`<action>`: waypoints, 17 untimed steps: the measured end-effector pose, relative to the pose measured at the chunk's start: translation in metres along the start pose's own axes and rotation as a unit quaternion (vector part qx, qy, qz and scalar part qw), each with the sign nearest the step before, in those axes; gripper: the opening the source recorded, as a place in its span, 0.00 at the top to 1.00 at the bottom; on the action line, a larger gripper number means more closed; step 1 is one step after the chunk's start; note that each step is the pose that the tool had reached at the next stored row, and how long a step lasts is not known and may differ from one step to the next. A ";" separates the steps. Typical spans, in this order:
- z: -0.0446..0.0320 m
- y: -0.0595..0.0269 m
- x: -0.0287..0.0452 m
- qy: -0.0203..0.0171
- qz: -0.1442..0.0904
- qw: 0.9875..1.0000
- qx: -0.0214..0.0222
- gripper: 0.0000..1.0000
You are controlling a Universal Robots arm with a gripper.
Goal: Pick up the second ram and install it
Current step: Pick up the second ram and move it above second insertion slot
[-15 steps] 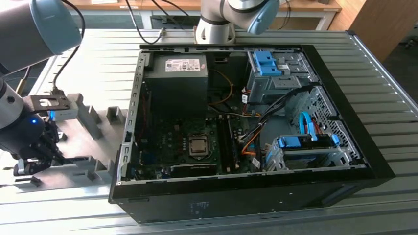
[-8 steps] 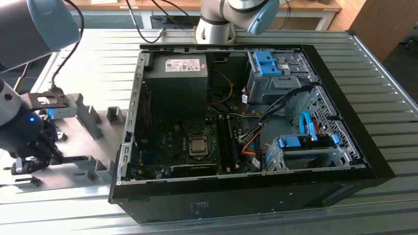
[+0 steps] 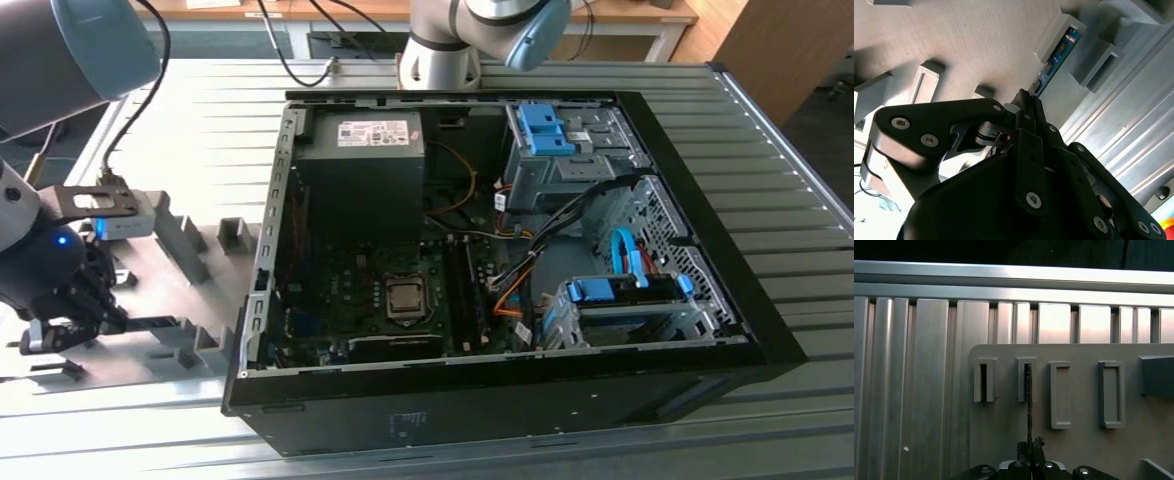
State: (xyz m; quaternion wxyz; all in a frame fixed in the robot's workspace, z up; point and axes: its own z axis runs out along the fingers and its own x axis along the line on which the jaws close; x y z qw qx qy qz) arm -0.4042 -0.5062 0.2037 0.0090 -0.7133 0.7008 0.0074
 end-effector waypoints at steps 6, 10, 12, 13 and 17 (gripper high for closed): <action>-0.0018 0.0000 0.0000 -0.001 0.000 1.000 0.000 0.86; -0.0034 0.0000 -0.0001 -0.002 0.000 1.000 0.000 0.86; -0.0042 0.0000 -0.0001 -0.002 0.000 1.000 0.000 0.86; -0.0049 0.0000 -0.0001 -0.002 0.000 1.000 0.000 0.86; -0.0079 0.0000 -0.0002 -0.003 0.000 1.000 0.000 0.86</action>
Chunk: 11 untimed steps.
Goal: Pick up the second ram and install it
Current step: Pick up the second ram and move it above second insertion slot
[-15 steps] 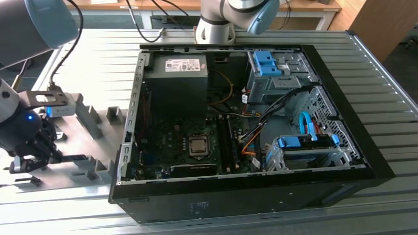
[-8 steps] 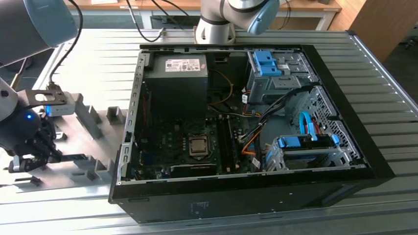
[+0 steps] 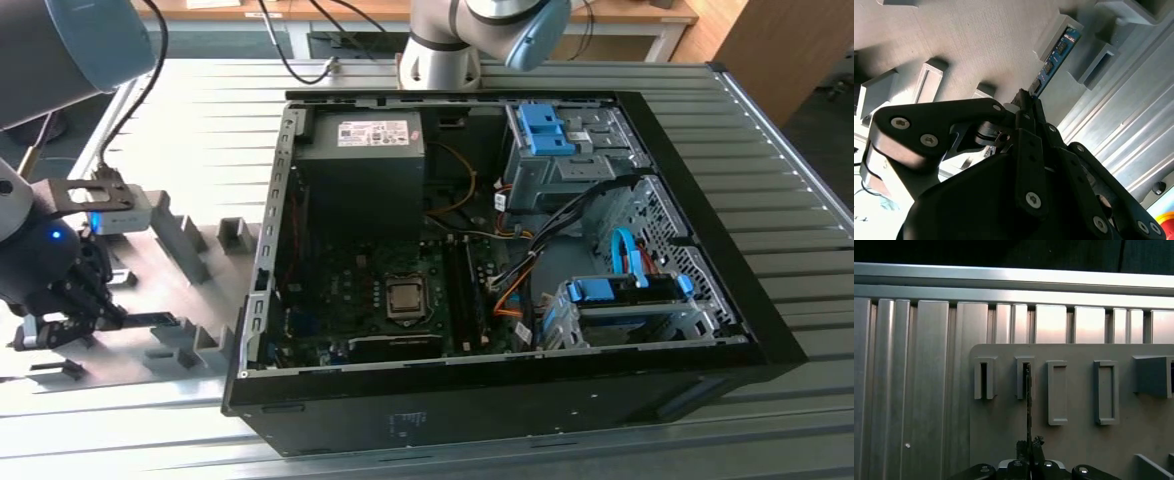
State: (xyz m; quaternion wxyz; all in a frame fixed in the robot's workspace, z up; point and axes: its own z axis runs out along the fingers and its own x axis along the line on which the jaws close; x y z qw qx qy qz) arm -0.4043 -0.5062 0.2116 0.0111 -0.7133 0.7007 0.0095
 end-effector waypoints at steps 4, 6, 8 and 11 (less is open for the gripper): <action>-0.0029 0.0000 -0.0001 -0.001 0.000 1.000 0.000 0.86; -0.0041 0.0000 -0.0001 -0.001 0.000 1.000 0.000 0.86; -0.0053 0.0000 -0.0001 -0.001 0.000 1.000 0.000 0.86; -0.0072 0.0000 -0.0002 -0.002 0.000 1.000 0.000 0.86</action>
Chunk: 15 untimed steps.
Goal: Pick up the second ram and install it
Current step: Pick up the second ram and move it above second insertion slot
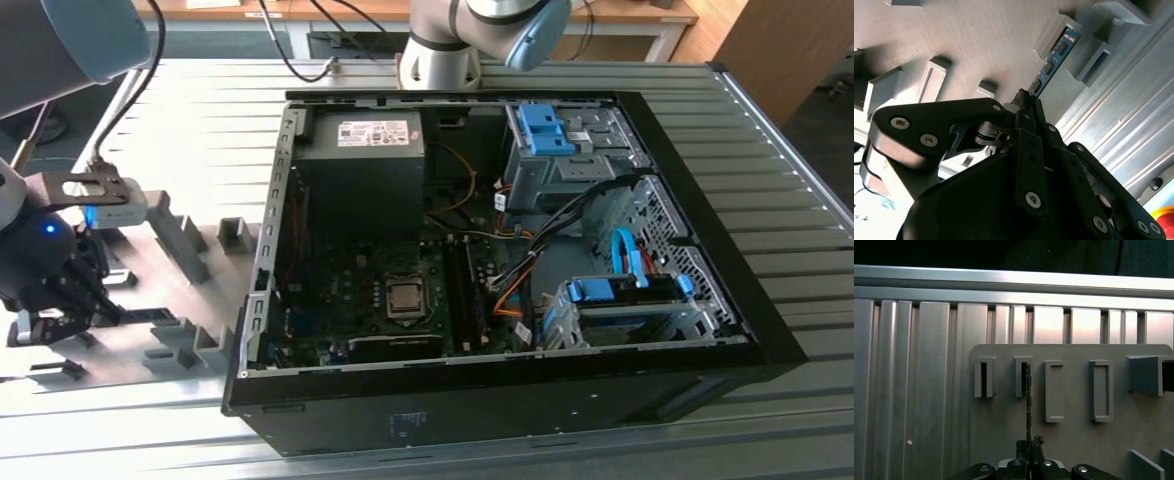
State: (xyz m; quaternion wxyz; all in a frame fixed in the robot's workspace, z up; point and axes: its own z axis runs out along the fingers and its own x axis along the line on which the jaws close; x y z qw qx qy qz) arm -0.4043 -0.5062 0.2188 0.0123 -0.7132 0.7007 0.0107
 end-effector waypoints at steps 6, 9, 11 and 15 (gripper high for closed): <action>-0.0031 0.0000 -0.0001 -0.001 0.000 1.000 0.000 0.86; -0.0050 0.0000 -0.0002 -0.001 0.000 1.000 0.000 0.86; -0.0062 0.0000 -0.0002 -0.001 0.000 1.000 0.000 0.86; -0.0090 0.0000 -0.0003 -0.002 0.000 1.000 0.000 0.86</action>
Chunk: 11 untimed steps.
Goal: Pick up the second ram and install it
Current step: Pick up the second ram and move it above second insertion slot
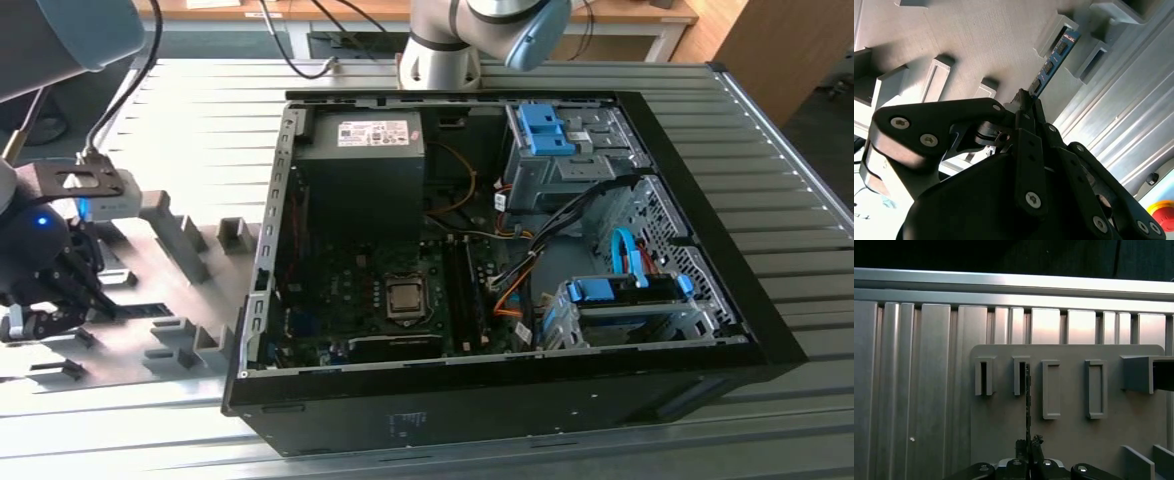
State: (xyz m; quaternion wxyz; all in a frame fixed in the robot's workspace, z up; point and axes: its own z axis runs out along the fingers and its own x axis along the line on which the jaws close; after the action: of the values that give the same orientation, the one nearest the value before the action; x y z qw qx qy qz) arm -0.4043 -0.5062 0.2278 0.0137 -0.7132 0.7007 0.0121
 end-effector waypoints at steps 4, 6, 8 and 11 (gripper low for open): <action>-0.0036 0.0000 -0.0001 -0.001 0.000 1.000 0.000 0.86; -0.0060 0.0000 -0.0002 -0.002 0.000 1.000 0.000 0.86; -0.0090 0.0000 -0.0003 -0.003 0.000 1.000 0.000 0.86; -0.0146 0.0000 -0.0005 -0.004 0.000 1.000 0.000 0.86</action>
State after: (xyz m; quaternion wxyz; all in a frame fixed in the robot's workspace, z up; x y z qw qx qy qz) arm -0.4043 -0.5062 0.2424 0.0166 -0.7132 0.7006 0.0150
